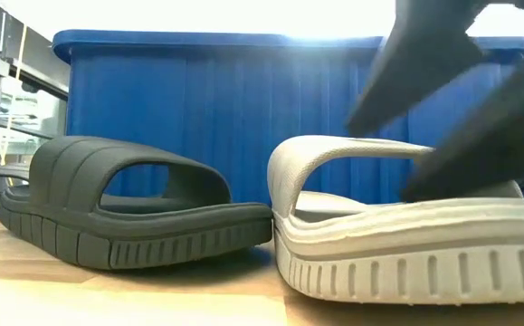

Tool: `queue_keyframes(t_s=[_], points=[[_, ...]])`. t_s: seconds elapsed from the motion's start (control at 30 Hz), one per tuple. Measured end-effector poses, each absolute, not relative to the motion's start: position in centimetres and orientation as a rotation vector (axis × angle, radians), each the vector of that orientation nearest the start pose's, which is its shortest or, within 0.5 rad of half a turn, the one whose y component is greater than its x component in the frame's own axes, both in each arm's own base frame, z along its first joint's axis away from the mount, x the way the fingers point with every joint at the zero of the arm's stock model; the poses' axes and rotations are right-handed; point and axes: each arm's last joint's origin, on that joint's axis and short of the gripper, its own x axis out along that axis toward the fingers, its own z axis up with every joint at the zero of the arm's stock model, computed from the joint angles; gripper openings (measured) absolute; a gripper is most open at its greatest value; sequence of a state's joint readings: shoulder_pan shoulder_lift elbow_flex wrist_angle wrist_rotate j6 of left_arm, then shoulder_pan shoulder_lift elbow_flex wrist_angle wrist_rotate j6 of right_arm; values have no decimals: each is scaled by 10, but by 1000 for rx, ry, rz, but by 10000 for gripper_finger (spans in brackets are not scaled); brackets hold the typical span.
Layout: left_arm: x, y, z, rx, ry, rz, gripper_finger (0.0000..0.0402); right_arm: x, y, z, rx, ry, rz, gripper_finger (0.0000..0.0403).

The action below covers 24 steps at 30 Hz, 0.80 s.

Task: Pick and place slides into bin
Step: Put the gray slide into the blue bin

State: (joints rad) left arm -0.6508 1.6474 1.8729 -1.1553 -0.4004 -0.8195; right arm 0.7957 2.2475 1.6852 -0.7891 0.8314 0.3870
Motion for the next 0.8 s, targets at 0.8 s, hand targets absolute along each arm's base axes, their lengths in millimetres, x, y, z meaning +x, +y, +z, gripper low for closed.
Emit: queue_keyframes(t_s=[0.8], points=[[258, -193, 405, -311, 807, 121, 133, 319, 296, 144, -577, 921, -277, 143]])
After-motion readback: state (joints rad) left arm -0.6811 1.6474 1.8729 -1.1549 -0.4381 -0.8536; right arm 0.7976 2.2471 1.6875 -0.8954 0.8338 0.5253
